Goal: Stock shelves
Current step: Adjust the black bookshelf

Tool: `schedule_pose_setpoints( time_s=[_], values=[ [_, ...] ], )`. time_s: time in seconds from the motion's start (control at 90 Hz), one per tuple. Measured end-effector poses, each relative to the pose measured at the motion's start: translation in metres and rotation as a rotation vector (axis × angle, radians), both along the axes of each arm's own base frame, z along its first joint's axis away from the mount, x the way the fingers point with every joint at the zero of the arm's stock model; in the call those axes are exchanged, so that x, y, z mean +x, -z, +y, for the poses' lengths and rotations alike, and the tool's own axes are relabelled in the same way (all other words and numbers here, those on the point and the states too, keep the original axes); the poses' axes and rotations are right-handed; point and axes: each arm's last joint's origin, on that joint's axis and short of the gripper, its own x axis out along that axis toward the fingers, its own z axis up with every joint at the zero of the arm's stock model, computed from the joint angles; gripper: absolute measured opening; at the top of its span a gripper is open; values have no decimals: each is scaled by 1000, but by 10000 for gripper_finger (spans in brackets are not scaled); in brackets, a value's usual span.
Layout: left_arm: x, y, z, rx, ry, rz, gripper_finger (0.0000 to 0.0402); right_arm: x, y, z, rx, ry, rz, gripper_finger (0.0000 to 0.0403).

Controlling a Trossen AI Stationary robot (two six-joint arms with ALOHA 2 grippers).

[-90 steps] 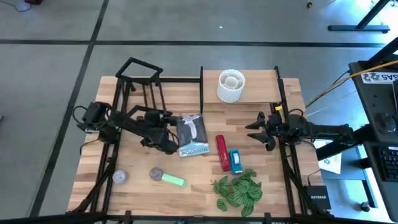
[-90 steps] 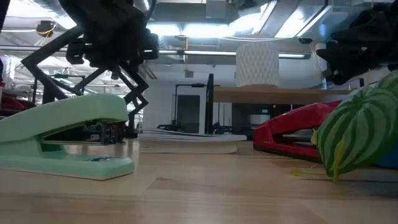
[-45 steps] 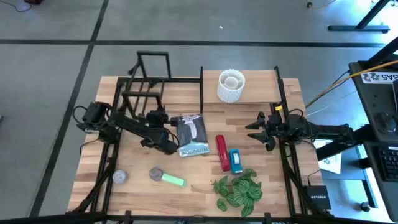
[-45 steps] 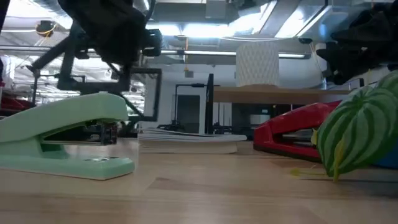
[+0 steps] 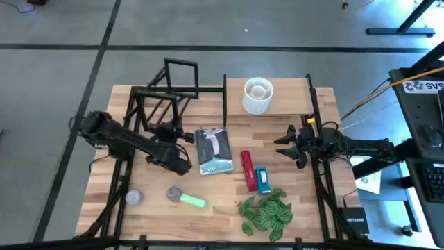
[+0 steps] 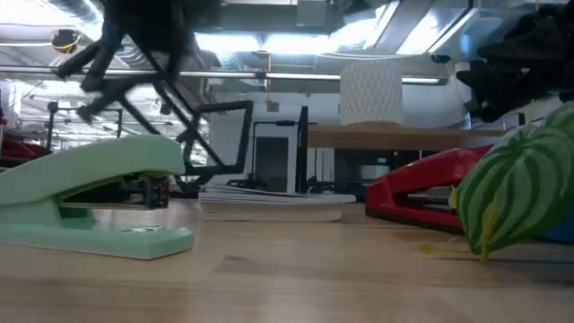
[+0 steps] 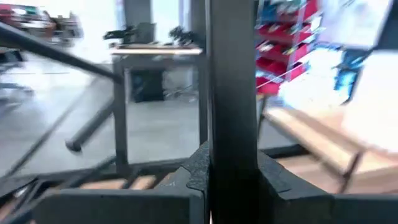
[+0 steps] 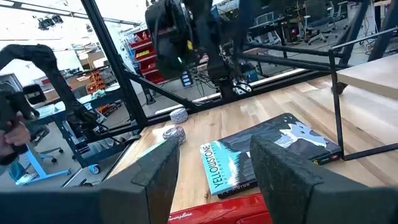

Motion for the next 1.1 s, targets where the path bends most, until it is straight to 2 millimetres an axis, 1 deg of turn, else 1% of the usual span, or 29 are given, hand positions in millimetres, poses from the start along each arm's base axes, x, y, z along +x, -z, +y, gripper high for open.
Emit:
schedule_pose_setpoints(
  time_s=[0.167, 0.244, 0.311, 0.411, 0.556, 0.667, 0.744, 0.867, 1.1],
  values=[
    [-24, -27, -2, -6, 49, -48, 38, 0, 0, 0, 0, 0, 0, 182],
    [-34, -31, -1, -10, 64, -63, 38, 0, 0, 0, 0, 0, -1, 182],
    [-41, -30, 0, -14, 73, -77, 38, 0, 0, 0, 0, 0, 0, 182],
    [-53, -22, 3, -24, 88, -122, 38, 0, 0, 0, 0, 0, 0, 182],
    [-68, 3, 3, -90, 116, -231, 38, 0, 0, 0, 0, 0, 0, 182],
    [-72, 20, 0, -113, 142, -278, 38, 0, 0, 0, 0, 0, 0, 182],
    [-73, 29, -2, -120, 157, -294, 37, 0, 0, 0, 0, 0, 0, 182],
    [-76, 37, -6, -126, 184, -295, 37, 0, 0, 0, 0, 0, 0, 182],
    [-82, 45, -19, -134, 273, -273, 37, 0, 0, 0, 0, 0, 0, 182]
  ],
)
